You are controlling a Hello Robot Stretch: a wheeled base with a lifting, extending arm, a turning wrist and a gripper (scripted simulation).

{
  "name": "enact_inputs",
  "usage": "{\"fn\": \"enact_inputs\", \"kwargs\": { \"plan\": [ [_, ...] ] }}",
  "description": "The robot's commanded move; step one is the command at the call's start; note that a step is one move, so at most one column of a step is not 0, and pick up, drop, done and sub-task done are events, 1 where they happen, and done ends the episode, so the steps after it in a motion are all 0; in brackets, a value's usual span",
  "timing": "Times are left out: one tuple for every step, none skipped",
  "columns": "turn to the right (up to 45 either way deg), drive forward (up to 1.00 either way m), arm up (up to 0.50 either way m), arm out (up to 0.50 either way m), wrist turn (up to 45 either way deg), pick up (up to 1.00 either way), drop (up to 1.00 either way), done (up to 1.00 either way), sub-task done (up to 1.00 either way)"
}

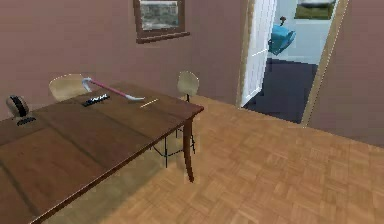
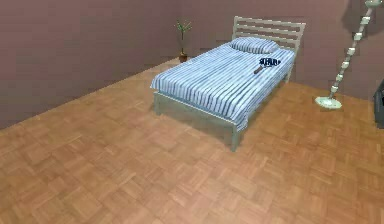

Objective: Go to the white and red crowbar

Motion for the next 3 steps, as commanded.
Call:
{"fn": "enact_inputs", "kwargs": {
  "plan": [
    [0.0, 0.65, 0.0, 0.0, 0.0, 0.0, 0.0, 0.0, 0.0],
    [-27.0, 0.0, 0.0, 0.0, 0.0, 0.0, 0.0, 0.0, 0.0],
    [0.0, 0.0, 0.0, 0.0, 0.0, 0.0, 0.0, 1.0, 0.0]
  ]
}}
